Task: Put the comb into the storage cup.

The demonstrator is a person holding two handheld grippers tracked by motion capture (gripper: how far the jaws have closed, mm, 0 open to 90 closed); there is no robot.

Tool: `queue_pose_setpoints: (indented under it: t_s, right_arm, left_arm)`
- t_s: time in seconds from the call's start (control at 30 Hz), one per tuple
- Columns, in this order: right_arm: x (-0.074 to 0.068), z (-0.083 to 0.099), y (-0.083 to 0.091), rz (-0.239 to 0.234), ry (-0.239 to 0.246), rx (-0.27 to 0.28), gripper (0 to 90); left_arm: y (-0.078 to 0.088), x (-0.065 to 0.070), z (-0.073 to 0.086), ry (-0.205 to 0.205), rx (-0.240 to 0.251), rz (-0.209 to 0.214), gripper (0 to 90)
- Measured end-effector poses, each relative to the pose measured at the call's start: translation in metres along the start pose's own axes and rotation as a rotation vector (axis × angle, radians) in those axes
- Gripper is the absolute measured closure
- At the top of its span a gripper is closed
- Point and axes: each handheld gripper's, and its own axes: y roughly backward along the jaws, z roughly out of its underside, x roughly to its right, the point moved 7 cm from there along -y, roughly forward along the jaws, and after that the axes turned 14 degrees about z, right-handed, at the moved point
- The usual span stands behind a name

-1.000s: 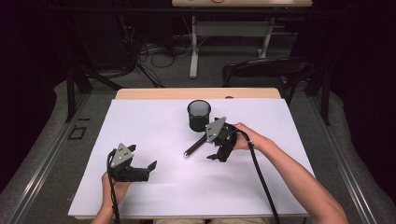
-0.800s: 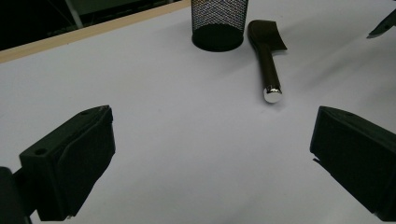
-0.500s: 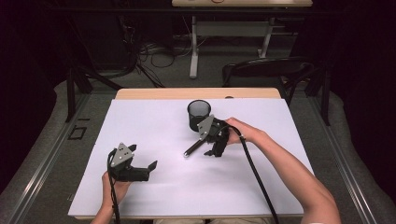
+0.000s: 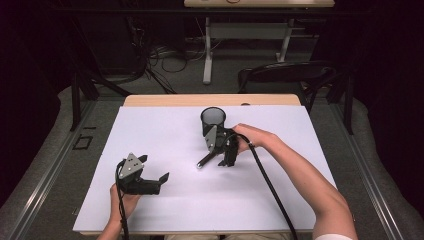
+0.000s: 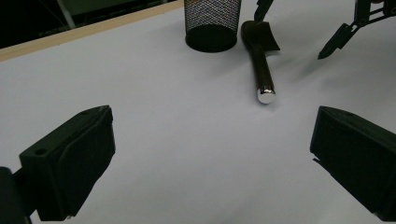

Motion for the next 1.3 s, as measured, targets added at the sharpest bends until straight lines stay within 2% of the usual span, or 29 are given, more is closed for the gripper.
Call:
queue_pose_setpoints:
  t_s: [0.2,0.4,0.6,0.8,0.93,1.17,1.3]
  right_arm:
    - [0.004,-0.003,-0.006,0.0,0.034,-0.026,26.2]
    - [0.007,-0.003,-0.013,0.007,0.092,-0.062,38.1]
    - [0.009,-0.005,-0.019,-0.013,0.155,-0.088,53.7]
    - [0.011,-0.006,-0.025,-0.022,0.211,-0.107,61.3]
    - [0.01,-0.004,-0.029,-0.032,0.249,-0.139,64.0]
    - [0.011,-0.004,-0.034,-0.031,0.297,-0.143,67.8]
    - [0.01,-0.004,-0.036,-0.037,0.298,-0.145,72.5]
  left_arm:
    - [0.0,0.0,0.0,-0.002,0.001,0.004,0.1]
    - [0.001,-0.001,-0.001,0.007,0.012,0.007,0.1]
    - [0.0,0.0,-0.001,0.006,0.01,0.011,0.1]
    - [0.001,-0.001,0.0,0.01,0.009,0.013,0.1]
    - [0.0,-0.001,0.0,0.007,0.007,0.016,0.1]
    - [-0.001,0.0,0.0,0.004,0.003,0.019,0.1]
    - [-0.001,0.0,0.0,0.005,0.002,0.019,0.1]
